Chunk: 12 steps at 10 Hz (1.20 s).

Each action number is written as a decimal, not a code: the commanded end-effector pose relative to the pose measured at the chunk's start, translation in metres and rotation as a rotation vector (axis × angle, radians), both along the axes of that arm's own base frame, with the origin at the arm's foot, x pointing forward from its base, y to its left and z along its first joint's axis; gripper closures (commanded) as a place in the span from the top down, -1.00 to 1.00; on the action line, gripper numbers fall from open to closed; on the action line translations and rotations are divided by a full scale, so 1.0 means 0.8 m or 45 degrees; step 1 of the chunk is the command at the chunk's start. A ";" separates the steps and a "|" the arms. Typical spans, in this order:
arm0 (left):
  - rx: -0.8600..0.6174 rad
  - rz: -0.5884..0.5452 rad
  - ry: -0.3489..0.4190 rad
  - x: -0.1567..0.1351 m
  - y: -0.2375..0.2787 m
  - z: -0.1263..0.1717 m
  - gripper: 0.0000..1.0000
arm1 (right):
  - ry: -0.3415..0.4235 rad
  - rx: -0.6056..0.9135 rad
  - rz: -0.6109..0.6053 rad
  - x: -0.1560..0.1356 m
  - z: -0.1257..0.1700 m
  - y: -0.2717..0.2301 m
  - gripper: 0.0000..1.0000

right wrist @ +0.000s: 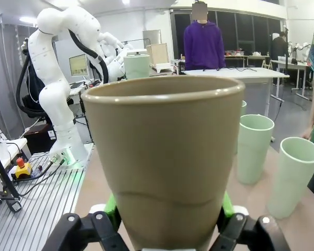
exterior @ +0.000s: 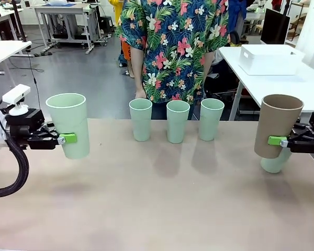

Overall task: Stack the cups and store them in the basket.
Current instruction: Pick up two Reusable plastic cups , one in each hand, then place the stack of Reusable plastic cups into the Pantry Basket.

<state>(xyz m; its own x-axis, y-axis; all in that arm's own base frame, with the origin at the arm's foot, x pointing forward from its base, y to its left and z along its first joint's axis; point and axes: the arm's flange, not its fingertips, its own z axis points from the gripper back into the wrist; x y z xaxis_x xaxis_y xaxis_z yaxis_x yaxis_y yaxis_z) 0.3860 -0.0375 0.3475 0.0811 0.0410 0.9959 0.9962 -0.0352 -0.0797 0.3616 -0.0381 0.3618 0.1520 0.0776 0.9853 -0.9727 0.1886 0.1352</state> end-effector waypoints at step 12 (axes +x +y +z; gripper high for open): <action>0.005 0.015 -0.003 0.001 0.001 0.000 0.69 | 0.000 0.001 0.006 -0.001 0.000 0.001 0.67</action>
